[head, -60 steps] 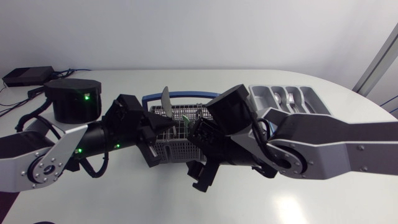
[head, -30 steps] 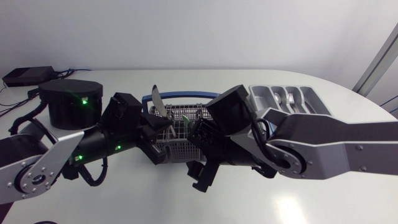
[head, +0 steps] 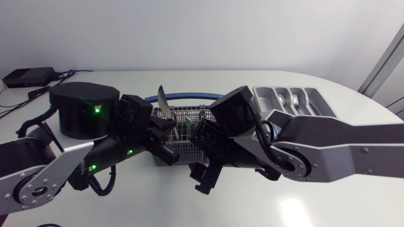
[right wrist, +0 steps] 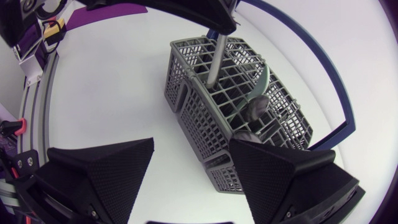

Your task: Unload the cutlery basket into the drawer organizer.

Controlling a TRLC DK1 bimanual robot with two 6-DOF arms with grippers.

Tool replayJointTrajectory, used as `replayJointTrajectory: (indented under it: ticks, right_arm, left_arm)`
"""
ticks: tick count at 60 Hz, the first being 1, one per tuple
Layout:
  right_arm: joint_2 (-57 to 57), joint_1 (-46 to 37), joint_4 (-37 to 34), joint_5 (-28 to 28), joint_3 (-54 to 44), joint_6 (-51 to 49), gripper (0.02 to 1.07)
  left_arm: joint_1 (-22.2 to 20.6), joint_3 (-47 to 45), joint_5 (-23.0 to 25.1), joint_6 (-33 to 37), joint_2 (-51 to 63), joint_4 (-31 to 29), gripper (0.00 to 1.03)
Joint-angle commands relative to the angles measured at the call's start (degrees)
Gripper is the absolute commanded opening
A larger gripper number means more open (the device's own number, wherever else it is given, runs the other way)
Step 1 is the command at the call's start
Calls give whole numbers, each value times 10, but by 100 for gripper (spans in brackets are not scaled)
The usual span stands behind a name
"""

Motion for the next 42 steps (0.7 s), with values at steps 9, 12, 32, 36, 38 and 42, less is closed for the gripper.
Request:
replayJointTrajectory:
  ticks: [9,12,32,36,38,42]
  right_arm:
    - [1,-2,9,3,-24,1,89]
    - [1,-3,10,3,-25,0,89]
    - [-2,-5,14,2,-28,-2,89]
    - [-4,-5,14,2,-31,-2,89]
    - [-5,-5,14,2,-31,-2,89]
    - [-5,-5,14,2,-32,-1,89]
  left_arm:
    - [-6,45,-2,-39,-9,-23,13]
    - [-5,51,-2,-41,-15,-29,13]
    - [4,95,-1,-44,-47,-82,12]
    - [4,99,-1,-44,-52,-88,12]
    - [4,99,-1,-44,-56,-89,12]
    - [3,100,-1,-44,-62,-91,12]
